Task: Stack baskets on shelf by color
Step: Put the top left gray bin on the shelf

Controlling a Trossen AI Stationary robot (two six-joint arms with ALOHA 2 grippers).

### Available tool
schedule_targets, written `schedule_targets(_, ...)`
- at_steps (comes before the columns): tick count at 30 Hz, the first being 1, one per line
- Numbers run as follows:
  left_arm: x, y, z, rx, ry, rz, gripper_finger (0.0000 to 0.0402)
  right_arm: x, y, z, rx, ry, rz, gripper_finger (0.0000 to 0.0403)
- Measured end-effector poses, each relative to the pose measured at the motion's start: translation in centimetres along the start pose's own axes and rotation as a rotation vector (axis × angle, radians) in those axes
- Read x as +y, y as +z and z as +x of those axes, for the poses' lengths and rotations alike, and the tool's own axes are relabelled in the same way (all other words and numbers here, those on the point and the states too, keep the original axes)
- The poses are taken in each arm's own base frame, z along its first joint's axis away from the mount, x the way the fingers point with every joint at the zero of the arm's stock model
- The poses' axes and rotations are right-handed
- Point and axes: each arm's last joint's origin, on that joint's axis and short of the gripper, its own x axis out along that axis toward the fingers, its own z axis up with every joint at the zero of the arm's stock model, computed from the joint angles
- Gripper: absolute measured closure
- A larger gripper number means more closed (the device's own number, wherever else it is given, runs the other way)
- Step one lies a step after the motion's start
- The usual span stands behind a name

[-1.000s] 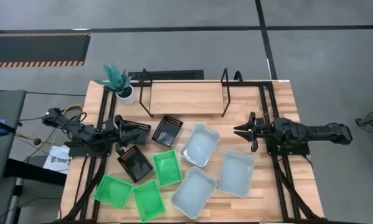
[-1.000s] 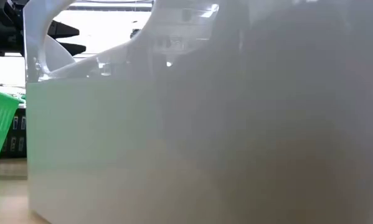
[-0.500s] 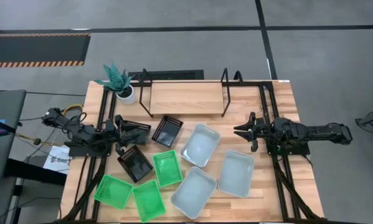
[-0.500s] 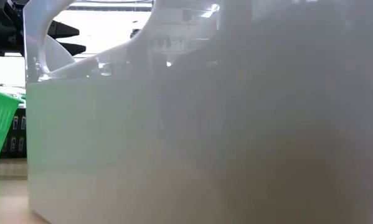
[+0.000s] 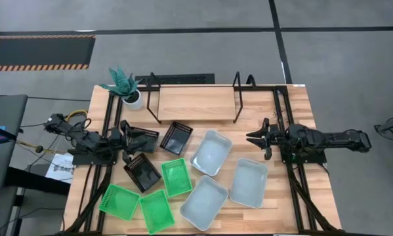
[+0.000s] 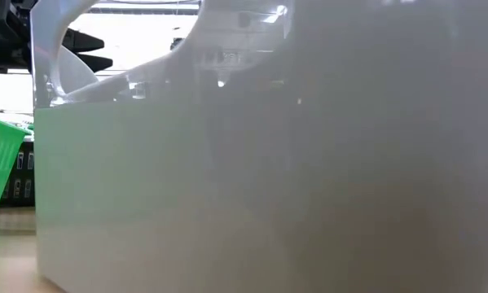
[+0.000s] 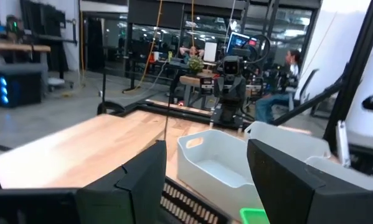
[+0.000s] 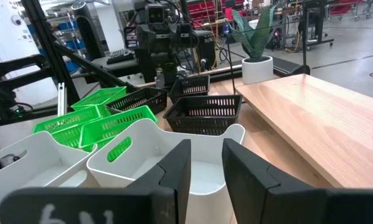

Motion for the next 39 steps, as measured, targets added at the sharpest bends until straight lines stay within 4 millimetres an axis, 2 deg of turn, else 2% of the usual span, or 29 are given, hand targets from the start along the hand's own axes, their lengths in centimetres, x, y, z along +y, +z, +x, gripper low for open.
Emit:
schedule_targets(6, 0.0, 0.0, 0.0, 0.0, 0.0, 0.029, 0.0189, 0.0, 0.0, 0.0, 0.0, 0.0, 0.0, 0.0285)
schedule_targets(11, 0.0, 0.0, 0.0, 0.0, 0.001, -0.032, 0.0189, 0.0, 0.0, 0.0, 0.0, 0.0, 0.0, 0.0285)
schedule_targets(18, -0.3, 0.0, 0.0, 0.015, -0.085, -0.326, 0.0189, 0.0, 0.0, 0.0, 0.0, 0.0, 0.0, 0.0285)
schedule_targets(25, -0.1, 1.0, -0.1, -0.055, -0.034, -0.519, 0.0189, 0.0, 0.0, 0.0, 0.0, 0.0, -0.017, 0.0285)
schedule_targets(29, 0.0, 4.0, -0.4, -0.167, -0.067, -0.622, 0.0189, -0.1, 0.0, 0.0, -0.001, -0.01, -0.101, 0.0285)
schedule_targets(34, 0.1, 8.8, -0.8, -0.277, -0.035, -0.597, 0.0189, -0.1, 0.0, 0.0, -0.002, -0.012, -0.112, 0.0285)
schedule_targets(36, -0.1, 10.7, -0.6, -0.274, 0.005, -0.583, 0.0189, -0.1, 0.0, 0.0, -0.002, -0.013, -0.112, 0.0285)
schedule_targets(39, -1.0, 12.5, 0.4, -0.163, 0.063, -0.509, 0.0189, -0.1, 0.0, 0.0, -0.002, -0.013, -0.114, 0.0285)
